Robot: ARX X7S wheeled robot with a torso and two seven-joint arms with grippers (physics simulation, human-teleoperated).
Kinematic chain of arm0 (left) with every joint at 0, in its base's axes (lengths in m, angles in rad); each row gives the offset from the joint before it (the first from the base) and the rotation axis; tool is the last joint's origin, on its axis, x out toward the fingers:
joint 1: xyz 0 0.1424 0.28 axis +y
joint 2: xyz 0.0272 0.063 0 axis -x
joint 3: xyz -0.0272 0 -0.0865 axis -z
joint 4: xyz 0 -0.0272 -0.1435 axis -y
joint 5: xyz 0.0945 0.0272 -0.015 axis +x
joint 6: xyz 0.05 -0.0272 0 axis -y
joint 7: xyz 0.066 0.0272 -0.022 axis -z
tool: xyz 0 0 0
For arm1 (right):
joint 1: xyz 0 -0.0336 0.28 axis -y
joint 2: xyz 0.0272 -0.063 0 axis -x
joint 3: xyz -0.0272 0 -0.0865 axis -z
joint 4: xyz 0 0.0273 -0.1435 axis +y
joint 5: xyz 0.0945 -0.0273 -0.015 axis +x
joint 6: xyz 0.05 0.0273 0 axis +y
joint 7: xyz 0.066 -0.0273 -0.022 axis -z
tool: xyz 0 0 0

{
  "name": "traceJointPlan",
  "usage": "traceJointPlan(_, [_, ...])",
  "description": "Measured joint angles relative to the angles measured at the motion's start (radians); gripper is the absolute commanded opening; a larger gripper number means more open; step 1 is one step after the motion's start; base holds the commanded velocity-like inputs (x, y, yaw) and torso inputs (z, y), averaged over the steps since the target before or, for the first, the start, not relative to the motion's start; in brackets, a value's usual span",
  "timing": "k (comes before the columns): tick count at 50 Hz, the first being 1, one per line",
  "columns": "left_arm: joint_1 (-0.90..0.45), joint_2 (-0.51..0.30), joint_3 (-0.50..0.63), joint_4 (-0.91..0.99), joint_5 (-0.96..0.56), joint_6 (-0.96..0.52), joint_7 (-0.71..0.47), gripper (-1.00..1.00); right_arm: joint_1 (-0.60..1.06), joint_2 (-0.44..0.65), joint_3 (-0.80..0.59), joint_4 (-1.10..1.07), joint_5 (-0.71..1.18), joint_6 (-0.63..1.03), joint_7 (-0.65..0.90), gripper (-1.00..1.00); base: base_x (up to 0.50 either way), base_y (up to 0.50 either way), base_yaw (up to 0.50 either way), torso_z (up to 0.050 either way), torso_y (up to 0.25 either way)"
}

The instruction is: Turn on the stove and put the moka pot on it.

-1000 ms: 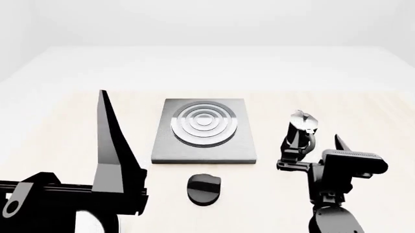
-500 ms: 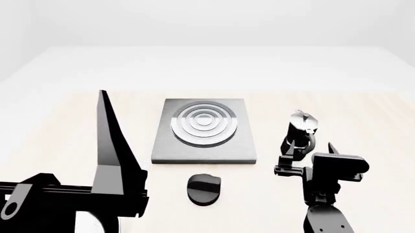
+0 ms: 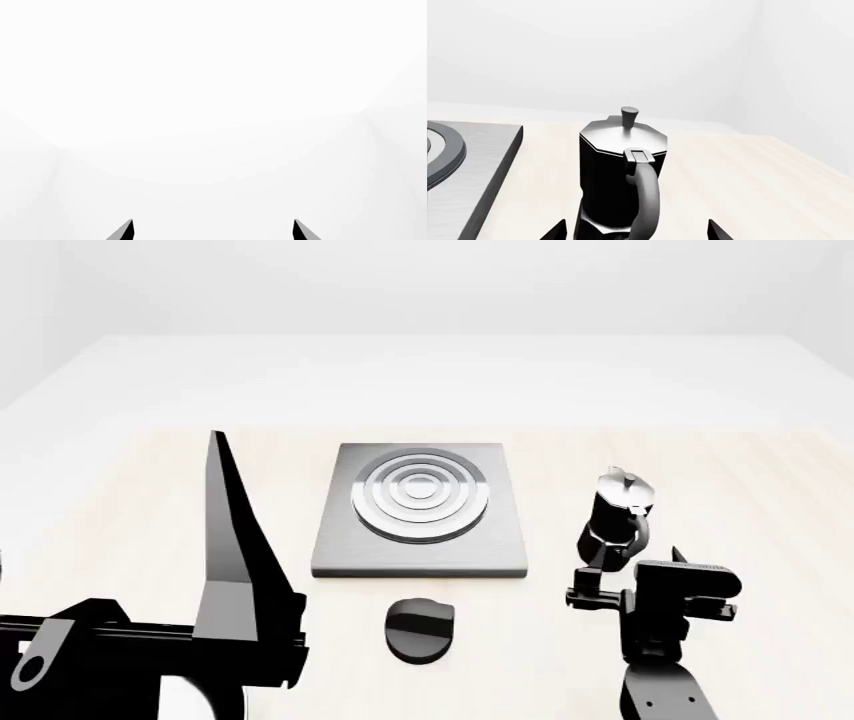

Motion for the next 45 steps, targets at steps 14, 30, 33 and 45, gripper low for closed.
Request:
traceJointPlan(14, [0.001, -0.008, 0.009, -0.001, -0.004, -0.002, -0.012, 1.00, 0.039, -0.010, -0.005, 0.103, -0.010, -0.032, -0.003, 1.00, 0.00, 0.00, 0.00, 0.000, 0.000])
traceJointPlan(30, [0.001, -0.023, 0.019, -0.009, -0.015, 0.000, -0.031, 1.00, 0.073, -0.011, -0.006, 0.165, -0.011, -0.040, -0.002, 1.00, 0.00, 0.00, 0.00, 0.000, 0.000])
traceJointPlan(33, [0.001, -0.027, 0.022, -0.011, -0.017, 0.000, -0.035, 1.00, 0.076, -0.010, -0.006, 0.167, -0.011, -0.037, -0.001, 1.00, 0.00, 0.00, 0.00, 0.000, 0.000])
traceJointPlan(45, [-0.004, -0.039, 0.034, -0.012, -0.021, -0.007, -0.051, 1.00, 0.104, -0.013, -0.005, 0.200, -0.008, -0.043, -0.005, 1.00, 0.00, 0.00, 0.00, 0.000, 0.000])
